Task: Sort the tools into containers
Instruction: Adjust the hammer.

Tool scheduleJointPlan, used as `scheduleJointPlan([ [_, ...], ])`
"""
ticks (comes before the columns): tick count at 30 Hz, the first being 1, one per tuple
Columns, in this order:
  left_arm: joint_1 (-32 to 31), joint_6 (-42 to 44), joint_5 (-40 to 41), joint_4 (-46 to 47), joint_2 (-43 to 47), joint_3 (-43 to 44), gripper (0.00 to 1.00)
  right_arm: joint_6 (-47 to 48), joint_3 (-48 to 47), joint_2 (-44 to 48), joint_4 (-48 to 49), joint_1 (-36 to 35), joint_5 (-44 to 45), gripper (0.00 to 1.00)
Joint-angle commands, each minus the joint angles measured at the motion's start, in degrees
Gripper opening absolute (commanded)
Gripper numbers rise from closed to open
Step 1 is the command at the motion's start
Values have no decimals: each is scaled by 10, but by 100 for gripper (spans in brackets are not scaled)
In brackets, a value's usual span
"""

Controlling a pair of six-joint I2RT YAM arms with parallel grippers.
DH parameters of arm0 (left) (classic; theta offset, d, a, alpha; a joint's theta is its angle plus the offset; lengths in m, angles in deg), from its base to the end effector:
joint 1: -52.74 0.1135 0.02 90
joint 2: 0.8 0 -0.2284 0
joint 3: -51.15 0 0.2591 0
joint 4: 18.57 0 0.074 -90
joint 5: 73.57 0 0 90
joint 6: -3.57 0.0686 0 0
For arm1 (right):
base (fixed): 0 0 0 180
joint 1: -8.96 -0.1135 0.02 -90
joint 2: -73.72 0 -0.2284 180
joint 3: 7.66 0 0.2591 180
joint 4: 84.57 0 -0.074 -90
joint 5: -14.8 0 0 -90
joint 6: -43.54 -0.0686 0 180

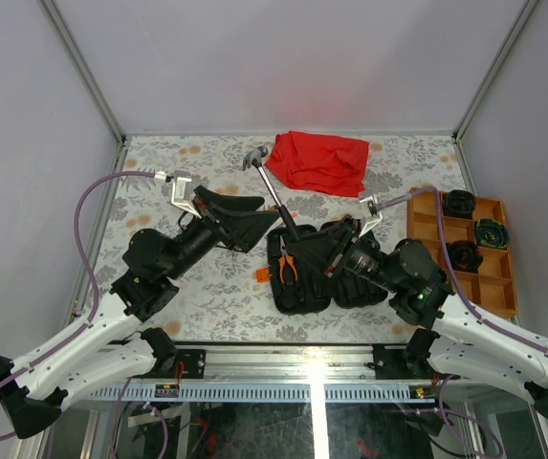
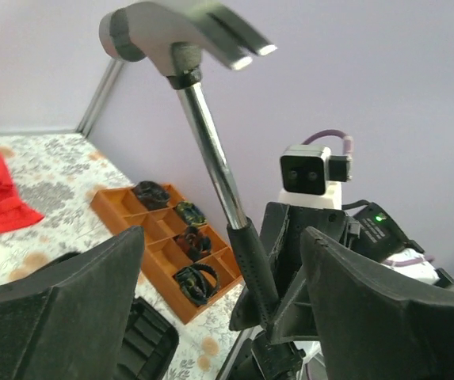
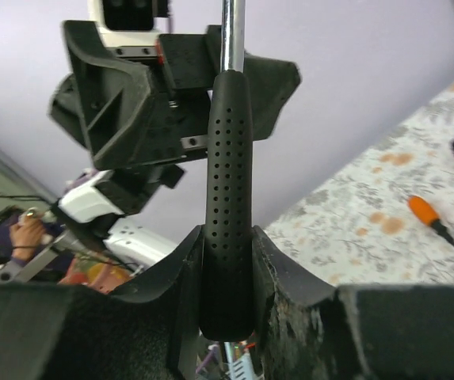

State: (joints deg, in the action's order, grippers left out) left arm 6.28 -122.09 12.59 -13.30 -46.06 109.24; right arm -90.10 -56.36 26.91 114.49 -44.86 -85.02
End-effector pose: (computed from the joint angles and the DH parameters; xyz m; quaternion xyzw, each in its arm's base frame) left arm 0.1670 -0.1824 0.3775 0.0822 0.5816 -0.5463 0.5971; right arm 0.1410 0.2126 0.3392 -0.1203 0.5562 0.6490 0.5050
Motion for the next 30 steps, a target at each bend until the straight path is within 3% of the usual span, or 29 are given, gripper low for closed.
scheduleJointPlan([
  [1,1,-12,-49,112,2,-2,74,-41,-5,7,164,3,-78,0],
  [14,1,-44,-85,153,-16,26,57,-77,-6,-34,215,3,-134,0],
  [20,1,-58,-71,127,-25,43,26,-63,-4,-37,192,3,-129,0],
  [23,1,-65,-56,105,-27,48,6,-34,0,-27,151,3,-107,1],
  [24,1,-69,-41,82,-30,56,1,-23,2,-22,138,3,-98,7],
  [28,1,-65,-8,-4,-46,93,0,44,-14,1,41,3,-69,43],
  [30,1,-60,4,-33,-50,103,0,82,-28,8,-11,3,-54,54],
])
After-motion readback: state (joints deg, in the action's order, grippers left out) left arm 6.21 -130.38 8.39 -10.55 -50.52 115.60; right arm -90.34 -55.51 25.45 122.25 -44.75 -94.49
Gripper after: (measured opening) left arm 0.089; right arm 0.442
